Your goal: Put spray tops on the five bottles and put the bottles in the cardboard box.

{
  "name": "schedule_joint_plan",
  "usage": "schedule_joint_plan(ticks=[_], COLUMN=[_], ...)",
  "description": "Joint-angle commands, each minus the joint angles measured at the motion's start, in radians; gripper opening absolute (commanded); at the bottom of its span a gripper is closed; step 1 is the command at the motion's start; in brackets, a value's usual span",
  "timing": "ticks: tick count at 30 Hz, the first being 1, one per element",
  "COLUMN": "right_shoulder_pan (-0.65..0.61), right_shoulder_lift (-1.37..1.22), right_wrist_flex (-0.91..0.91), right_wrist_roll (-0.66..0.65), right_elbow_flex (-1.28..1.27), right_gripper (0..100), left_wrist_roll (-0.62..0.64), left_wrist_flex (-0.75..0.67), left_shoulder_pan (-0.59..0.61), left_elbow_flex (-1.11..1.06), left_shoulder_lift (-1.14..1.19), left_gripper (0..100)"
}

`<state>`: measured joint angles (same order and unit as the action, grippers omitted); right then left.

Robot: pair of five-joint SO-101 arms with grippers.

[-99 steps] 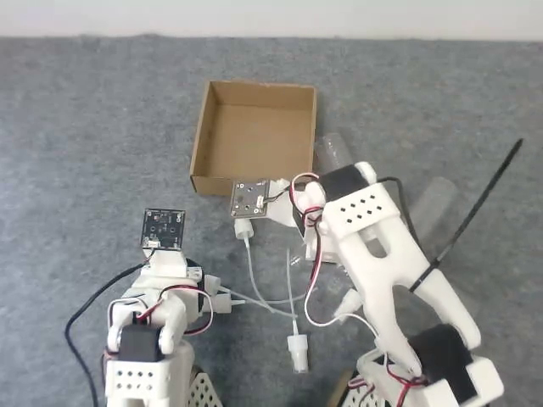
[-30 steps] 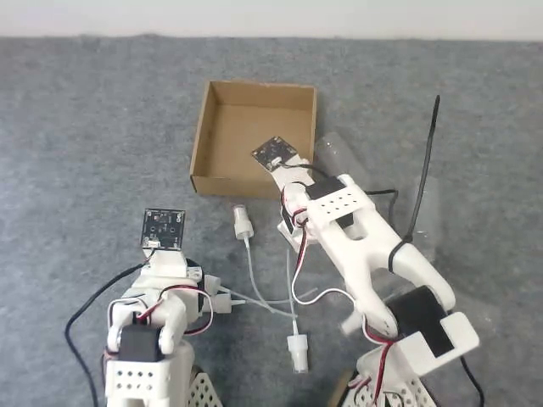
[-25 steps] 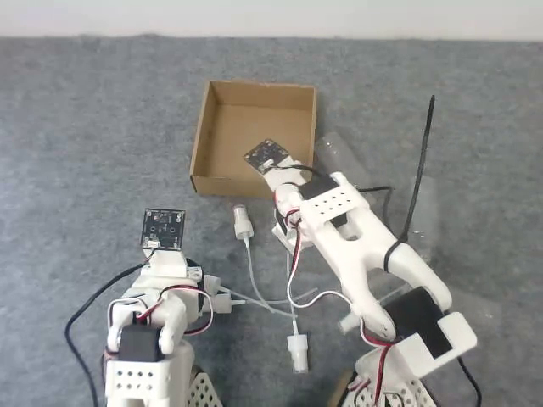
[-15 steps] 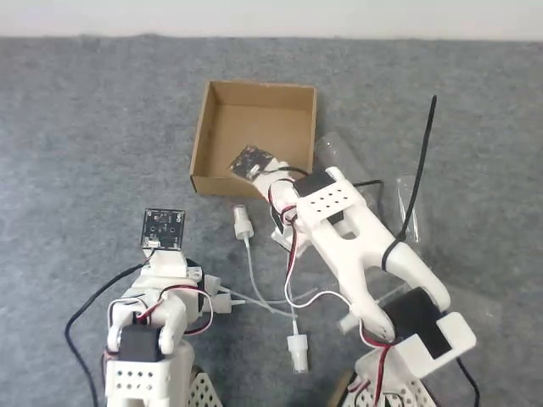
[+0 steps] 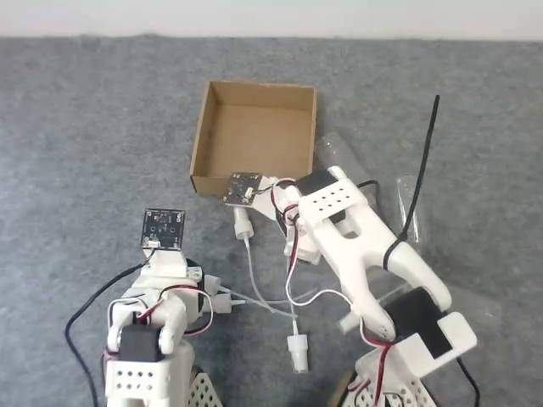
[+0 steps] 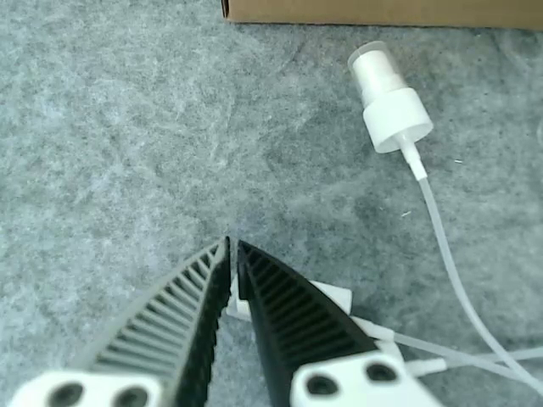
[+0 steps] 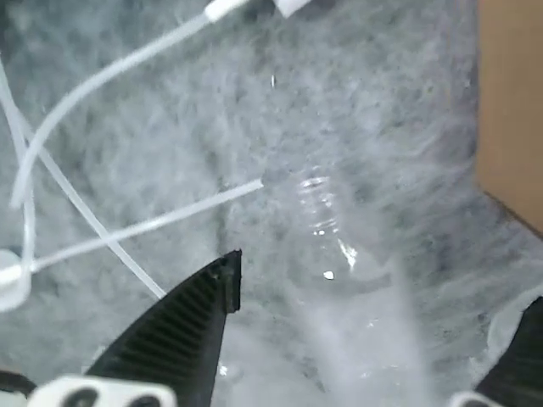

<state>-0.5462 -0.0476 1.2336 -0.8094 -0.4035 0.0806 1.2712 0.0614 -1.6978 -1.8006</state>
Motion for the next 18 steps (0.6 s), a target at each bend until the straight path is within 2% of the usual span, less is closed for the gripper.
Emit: schedule_joint_plan(ticks=[1,13,18], right_shoulder_pan=[0.045,0.068,0.065], right_shoulder_lift=[0.005,-0.099,-0.120], right_wrist_flex=[0.010,-0.021,-0.061], right_wrist_roll=[-0.077,-0.132,-0.133], right_elbow_flex=[0.012,0.014,0.015], right_gripper=[43.8,43.7,33.8], left_wrist_roll=[-0.006,-0.006,-0.006], left_wrist_flex=[-0.008,-0.008,-0.008], left_shoulder_pan=[0.000,0.000,0.000], left_elbow_flex=[0.013,0.013,0.013], left_shoulder_lift=[-0.018,-0.018,-0.018], left_gripper=[1,1,1])
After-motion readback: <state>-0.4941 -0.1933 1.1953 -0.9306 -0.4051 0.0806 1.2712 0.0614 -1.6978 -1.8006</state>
